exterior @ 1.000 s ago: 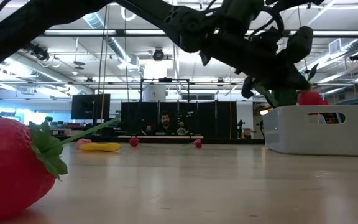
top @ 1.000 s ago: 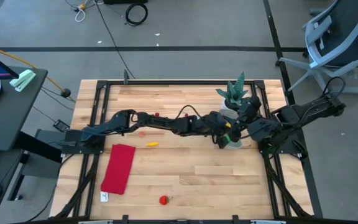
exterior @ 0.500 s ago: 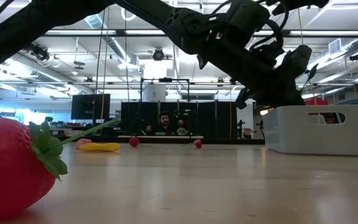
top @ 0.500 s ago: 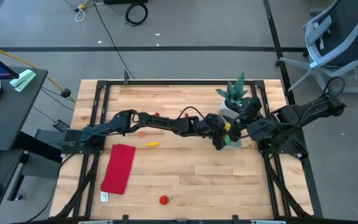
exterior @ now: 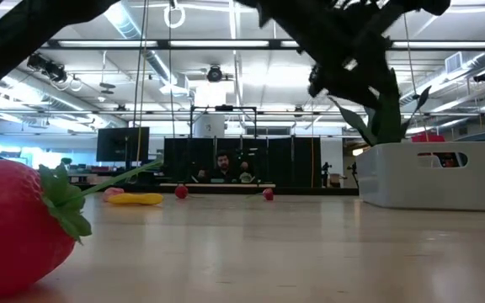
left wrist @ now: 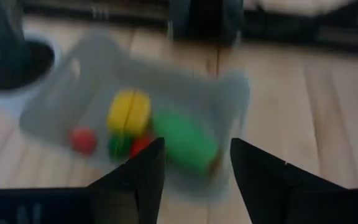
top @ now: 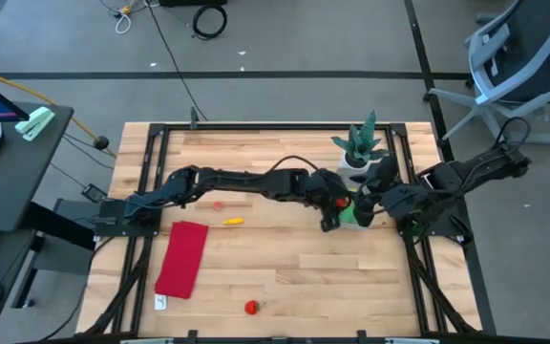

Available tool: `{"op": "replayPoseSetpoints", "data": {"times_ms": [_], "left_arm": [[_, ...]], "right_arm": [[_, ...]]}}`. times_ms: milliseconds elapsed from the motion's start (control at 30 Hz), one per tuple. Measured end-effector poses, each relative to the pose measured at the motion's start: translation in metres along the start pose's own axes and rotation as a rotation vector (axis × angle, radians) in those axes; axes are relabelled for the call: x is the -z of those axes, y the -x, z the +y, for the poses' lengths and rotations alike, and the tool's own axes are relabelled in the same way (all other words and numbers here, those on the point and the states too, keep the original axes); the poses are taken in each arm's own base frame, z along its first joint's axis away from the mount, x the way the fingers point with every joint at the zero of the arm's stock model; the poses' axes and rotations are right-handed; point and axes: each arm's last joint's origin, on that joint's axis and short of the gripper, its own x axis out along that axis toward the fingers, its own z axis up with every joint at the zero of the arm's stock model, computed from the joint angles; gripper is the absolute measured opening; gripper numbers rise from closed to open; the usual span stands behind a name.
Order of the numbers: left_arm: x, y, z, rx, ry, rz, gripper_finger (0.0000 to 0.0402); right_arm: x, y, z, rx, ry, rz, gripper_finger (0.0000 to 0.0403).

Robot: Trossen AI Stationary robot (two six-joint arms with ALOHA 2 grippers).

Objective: Pick and placing Produce into tupperware
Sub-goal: Put the strawberry into the bin

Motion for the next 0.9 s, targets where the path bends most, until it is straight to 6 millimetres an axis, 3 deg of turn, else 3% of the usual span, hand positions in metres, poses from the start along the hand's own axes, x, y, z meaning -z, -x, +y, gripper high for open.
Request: {"op": "replayPoseSetpoints", "data": {"times_ms": [200, 333, 467, 600, 800, 900], "left_arm": [[0.000, 0.054, -0.008, -0.034, -0.012, 0.326, 0.0176], [0.022, 0.073, -0.016, -0.062, -0.069, 0.552, 0.0159], [0.031, 0.110, -0.006, -0.273, -0.095, 0.737, 0.0137], [0.028, 0.129, 0.001, -0.347, -0.052, 0.685, 0.0116], [0.026, 0.196, 0.009, -0.355, 0.105, 0.596, 0.0097], [0.042, 0.223, 0.004, -0.358, 0.248, 0.577, 0.0092]], "right_arm": [[0.008, 0.007, 0.006, -0.020, 0.054, -0.010, 0.0224], [0.011, 0.010, 0.008, -0.033, 0.036, -0.004, 0.0224], [0.012, 0.008, 0.009, -0.024, 0.002, 0.001, 0.0224], [0.021, 0.001, 0.009, -0.002, -0.019, 0.024, 0.0224], [0.047, -0.016, 0.008, 0.038, -0.041, 0.109, 0.0224], [0.067, -0.025, 0.006, 0.068, -0.081, 0.153, 0.0224]]}}
